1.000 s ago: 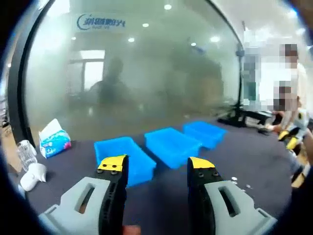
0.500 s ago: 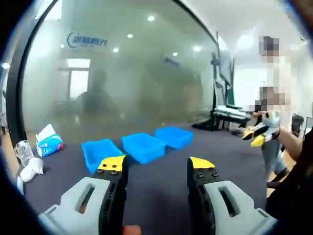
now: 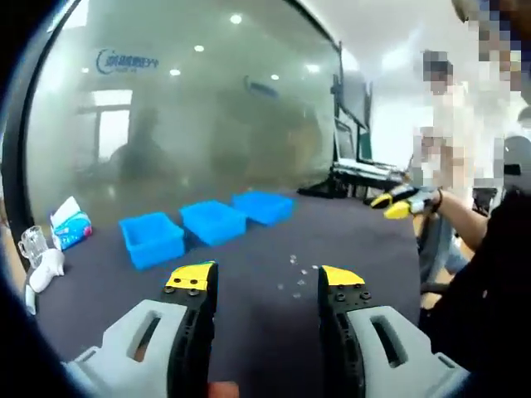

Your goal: Sort the screws, nuts, and washers into the corresponding bins

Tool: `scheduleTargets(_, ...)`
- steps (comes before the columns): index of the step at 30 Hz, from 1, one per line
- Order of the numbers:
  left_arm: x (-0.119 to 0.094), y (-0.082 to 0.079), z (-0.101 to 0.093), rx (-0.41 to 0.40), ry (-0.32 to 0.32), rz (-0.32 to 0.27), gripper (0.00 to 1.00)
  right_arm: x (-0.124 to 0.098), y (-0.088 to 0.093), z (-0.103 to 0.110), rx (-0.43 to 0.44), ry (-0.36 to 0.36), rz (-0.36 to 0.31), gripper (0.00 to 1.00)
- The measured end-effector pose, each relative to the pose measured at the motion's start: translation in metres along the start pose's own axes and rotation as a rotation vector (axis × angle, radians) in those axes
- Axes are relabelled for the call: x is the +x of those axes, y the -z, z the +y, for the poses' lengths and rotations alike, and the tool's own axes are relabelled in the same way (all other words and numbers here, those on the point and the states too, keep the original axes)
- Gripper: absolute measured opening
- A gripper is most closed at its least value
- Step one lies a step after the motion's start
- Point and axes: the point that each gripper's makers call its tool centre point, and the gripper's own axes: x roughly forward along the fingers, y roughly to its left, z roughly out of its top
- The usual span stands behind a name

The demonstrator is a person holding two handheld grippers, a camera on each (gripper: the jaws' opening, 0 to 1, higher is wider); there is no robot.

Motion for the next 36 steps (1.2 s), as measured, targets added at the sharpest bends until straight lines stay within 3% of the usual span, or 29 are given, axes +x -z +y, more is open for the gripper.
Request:
scheduleTargets(3,0.002,0.002,-0.013,0.017,0.055,0.017,0.48,0.0,0.002,0.0,0.004,-0.003,0.004,0.27)
scheduleTargets(9,0.017,0.008,-0.023,0.042,0.101,0.068,0.48,-0.001,0.005,0.001,0.007,-0.003,0.008,0.27)
scheduleTargets(14,0.034,0.018,-0.026,0.028,0.137,0.139,0.47,-0.001,0.009,0.001,0.009,0.0,0.017,0.27)
scheduleTargets(26,0.086,0.029,-0.043,0.125,0.263,0.317,0.46,0.001,0.014,0.008,0.019,-0.01,0.021,0.27)
scheduleTargets(32,0.11,0.038,-0.053,0.183,0.33,0.433,0.45,0.002,0.018,0.009,0.023,-0.011,0.025,0.27)
scheduleTargets(36,0.121,0.044,-0.059,0.187,0.361,0.496,0.41,0.002,0.022,0.01,0.022,-0.011,0.033,0.27)
